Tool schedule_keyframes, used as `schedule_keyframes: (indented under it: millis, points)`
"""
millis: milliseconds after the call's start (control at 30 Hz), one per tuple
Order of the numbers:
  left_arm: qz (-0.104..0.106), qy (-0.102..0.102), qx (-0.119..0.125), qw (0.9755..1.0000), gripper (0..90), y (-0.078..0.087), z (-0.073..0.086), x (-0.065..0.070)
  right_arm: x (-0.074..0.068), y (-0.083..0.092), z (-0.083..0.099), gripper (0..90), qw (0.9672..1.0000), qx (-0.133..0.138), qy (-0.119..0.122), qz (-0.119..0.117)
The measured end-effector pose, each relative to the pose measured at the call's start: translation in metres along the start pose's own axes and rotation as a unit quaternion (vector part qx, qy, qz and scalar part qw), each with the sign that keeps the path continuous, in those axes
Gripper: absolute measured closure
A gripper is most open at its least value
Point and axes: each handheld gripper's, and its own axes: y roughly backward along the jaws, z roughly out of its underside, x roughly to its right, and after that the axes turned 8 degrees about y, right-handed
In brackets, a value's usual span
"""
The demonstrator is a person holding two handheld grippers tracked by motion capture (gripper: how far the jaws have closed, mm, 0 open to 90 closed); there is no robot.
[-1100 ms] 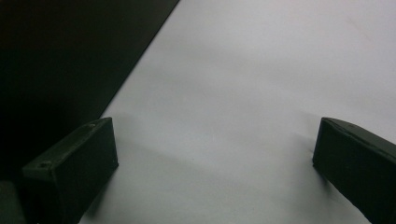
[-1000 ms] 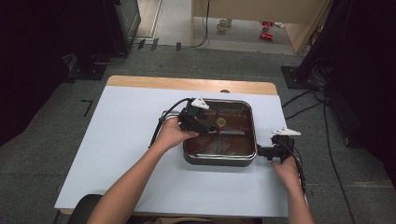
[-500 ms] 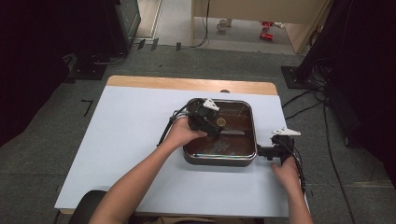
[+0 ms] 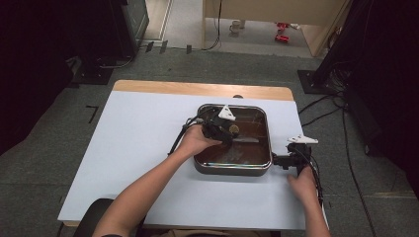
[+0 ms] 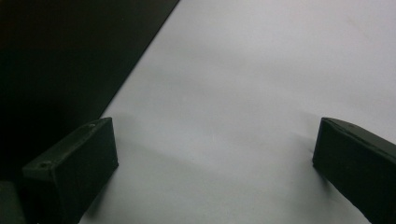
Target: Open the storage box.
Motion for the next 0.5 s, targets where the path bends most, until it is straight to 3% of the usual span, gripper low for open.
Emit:
schedule_keyframes:
  millis: [267, 500]
  points:
    - [-0.001, 0.001, -0.005, 1.0000, 59.0, 0.0016, -0.0019, 0.0006, 0.0000, 0.0000, 0.0000, 0.0, 1.0000, 0.000, 0.000, 0.000]
    - [0.008, 0.020, 0.003, 0.9998, 59.1, 0.0081, -0.0072, 0.0005, 0.0000, 0.0001, -0.0001, 0.0, 1.0000, -0.001, 0.000, 0.000]
